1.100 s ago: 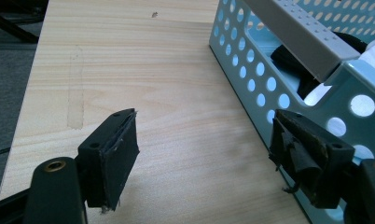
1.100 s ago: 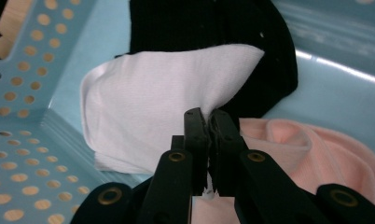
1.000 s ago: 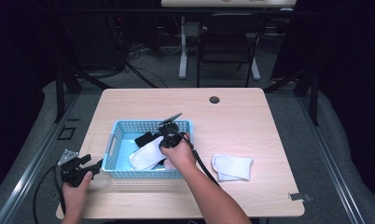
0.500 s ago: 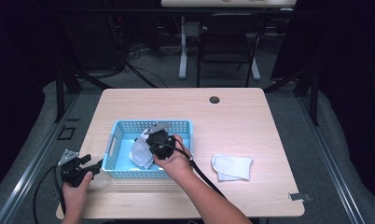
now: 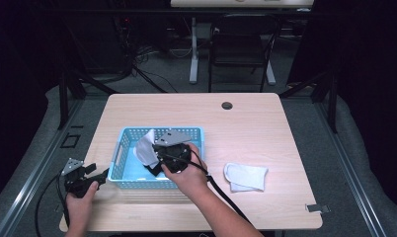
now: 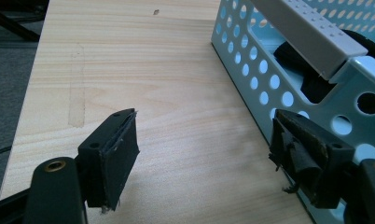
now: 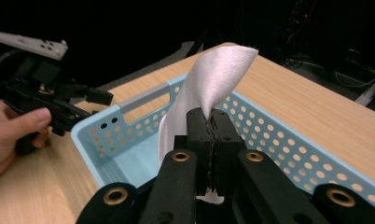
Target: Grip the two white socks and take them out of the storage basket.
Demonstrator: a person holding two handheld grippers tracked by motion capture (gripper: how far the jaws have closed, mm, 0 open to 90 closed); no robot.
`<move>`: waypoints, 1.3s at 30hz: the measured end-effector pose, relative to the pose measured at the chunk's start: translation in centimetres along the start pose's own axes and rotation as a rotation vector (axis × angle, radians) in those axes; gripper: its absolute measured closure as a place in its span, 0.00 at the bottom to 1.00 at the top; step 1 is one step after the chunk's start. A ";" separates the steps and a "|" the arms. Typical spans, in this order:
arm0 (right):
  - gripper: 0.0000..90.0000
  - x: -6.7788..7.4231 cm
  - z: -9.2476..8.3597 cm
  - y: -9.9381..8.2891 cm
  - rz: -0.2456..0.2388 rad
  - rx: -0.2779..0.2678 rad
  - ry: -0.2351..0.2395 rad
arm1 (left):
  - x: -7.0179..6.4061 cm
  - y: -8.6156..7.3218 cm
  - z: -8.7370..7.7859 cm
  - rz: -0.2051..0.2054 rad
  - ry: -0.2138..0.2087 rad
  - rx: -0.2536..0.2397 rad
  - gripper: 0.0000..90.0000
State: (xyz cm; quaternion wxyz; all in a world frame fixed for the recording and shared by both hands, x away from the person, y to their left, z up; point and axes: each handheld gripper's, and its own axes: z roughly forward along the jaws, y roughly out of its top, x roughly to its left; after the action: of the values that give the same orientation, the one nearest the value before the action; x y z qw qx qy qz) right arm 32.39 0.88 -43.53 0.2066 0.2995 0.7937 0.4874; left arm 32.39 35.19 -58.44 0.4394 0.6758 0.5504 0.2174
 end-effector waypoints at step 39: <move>0.99 -6.7 -15.9 -3.8 0.119 -0.033 -0.207 | -0.1 0.0 -0.1 0.003 0.003 -0.006 0.26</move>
State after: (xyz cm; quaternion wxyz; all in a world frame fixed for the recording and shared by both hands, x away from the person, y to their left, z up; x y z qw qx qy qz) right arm 26.42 -15.33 -39.66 0.2630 0.3916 0.7409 0.4781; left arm 32.27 35.13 -58.38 0.4402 0.6748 0.5496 0.2209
